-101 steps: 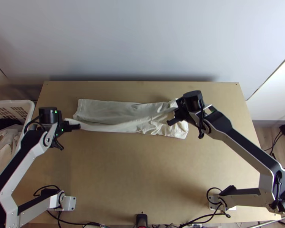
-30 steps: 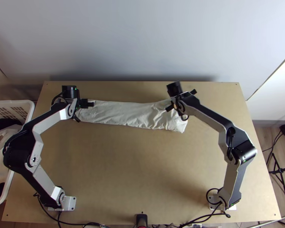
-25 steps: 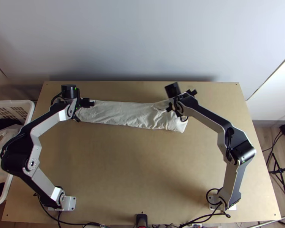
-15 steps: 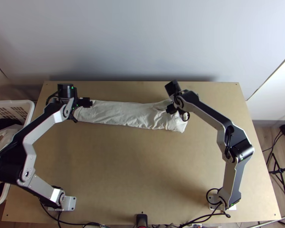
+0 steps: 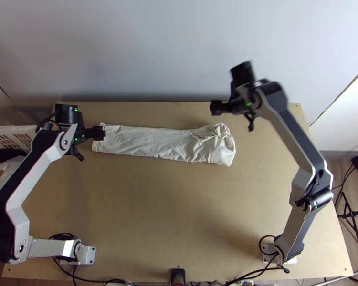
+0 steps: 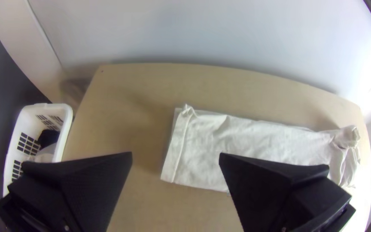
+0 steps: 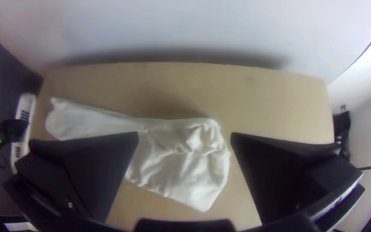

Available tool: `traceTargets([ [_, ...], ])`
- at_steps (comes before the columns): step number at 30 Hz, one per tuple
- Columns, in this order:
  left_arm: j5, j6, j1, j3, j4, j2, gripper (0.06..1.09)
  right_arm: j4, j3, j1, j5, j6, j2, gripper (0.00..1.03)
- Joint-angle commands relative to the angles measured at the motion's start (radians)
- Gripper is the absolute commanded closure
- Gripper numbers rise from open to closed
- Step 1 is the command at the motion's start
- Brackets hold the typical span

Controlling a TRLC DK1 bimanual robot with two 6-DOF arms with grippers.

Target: Fold the t-shirt

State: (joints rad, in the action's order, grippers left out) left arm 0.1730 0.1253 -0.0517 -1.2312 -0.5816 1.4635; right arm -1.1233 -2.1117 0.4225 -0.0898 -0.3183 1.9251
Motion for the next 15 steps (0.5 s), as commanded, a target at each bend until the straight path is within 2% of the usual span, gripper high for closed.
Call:
traceTargets([
  [1,-0.004,0.013,0.010,-0.014,-0.132,-0.080,0.11,-0.107,-0.134,-0.062,0.294,-0.133,-0.034,0.03],
  [2,-0.004,0.011,0.009,-0.013,-0.135,-0.089,0.11,-0.113,-0.123,-0.062,0.292,-0.123,-0.041,0.03],
  [4,-0.004,0.008,0.007,-0.013,-0.135,-0.103,0.11,-0.139,-0.096,-0.064,0.294,-0.013,-0.064,0.03],
  [6,-0.003,0.007,0.006,-0.011,-0.139,-0.107,0.11,-0.147,-0.053,-0.053,0.285,0.005,-0.084,0.03],
  [10,0.005,-0.012,-0.004,0.039,-0.123,-0.111,0.11,-0.135,-0.036,0.015,0.191,0.010,-0.090,0.03],
  [15,0.008,-0.024,-0.008,0.144,-0.069,-0.107,0.11,-0.145,-0.019,0.073,0.125,0.111,-0.100,0.03],
])
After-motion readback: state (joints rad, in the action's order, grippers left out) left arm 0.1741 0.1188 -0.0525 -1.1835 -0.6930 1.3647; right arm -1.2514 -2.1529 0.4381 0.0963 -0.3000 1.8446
